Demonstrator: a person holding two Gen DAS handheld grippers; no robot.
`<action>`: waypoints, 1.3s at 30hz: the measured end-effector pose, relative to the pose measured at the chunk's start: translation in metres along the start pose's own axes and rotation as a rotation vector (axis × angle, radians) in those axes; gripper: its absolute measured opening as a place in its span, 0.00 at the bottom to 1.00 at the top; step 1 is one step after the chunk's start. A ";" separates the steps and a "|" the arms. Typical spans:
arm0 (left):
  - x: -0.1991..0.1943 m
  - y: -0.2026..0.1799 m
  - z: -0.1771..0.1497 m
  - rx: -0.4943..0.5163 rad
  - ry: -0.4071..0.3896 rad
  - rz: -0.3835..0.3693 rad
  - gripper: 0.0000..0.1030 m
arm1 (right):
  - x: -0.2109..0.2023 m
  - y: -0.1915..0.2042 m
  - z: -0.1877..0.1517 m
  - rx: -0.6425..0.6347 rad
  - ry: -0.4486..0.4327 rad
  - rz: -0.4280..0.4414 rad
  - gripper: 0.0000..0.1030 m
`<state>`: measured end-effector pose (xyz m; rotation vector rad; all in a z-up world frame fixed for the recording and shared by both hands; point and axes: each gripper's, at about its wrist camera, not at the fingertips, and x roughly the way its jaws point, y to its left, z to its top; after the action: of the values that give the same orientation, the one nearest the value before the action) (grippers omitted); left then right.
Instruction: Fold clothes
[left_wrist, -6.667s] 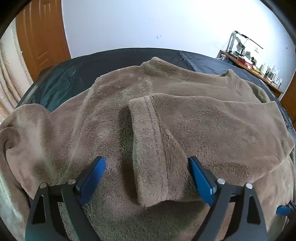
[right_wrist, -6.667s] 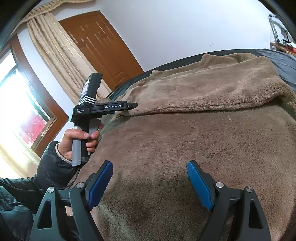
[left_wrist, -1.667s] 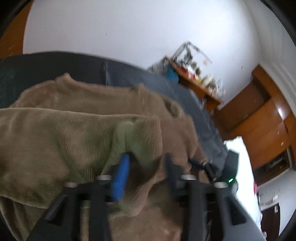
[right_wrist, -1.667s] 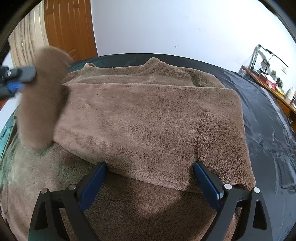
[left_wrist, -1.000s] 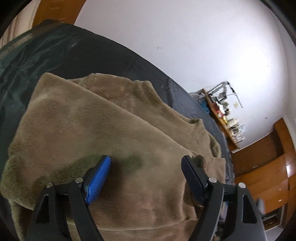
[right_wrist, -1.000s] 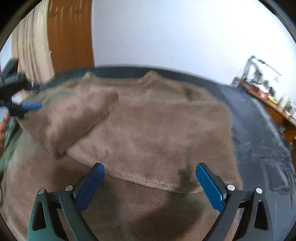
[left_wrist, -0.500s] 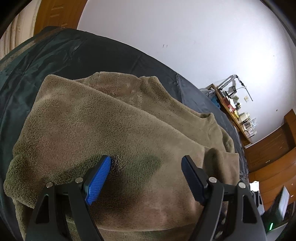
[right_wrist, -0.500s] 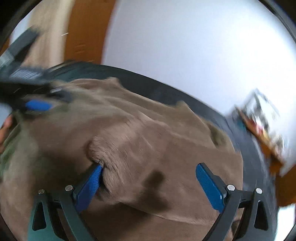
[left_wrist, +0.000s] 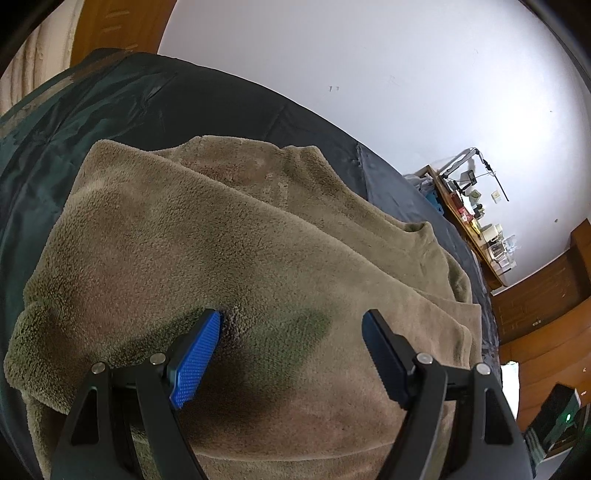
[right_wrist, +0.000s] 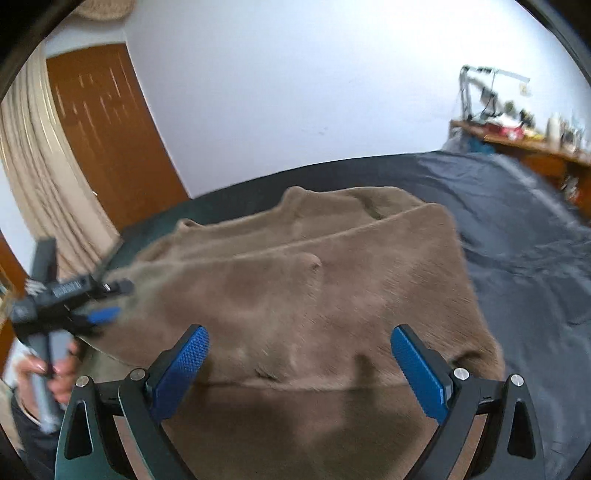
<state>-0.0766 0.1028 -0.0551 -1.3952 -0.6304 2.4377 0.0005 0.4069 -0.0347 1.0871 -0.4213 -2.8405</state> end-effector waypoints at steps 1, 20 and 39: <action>0.000 -0.001 0.000 0.004 0.000 0.003 0.80 | 0.002 0.001 0.002 -0.001 0.004 0.006 0.98; 0.002 -0.012 -0.004 0.056 -0.001 0.051 0.82 | 0.073 0.026 0.013 -0.103 0.134 -0.031 0.95; 0.004 -0.012 -0.005 0.066 -0.011 0.063 0.83 | 0.040 0.040 0.014 -0.160 0.054 0.005 0.23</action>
<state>-0.0738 0.1165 -0.0542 -1.3974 -0.5110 2.4927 -0.0396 0.3650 -0.0395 1.1264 -0.1893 -2.7762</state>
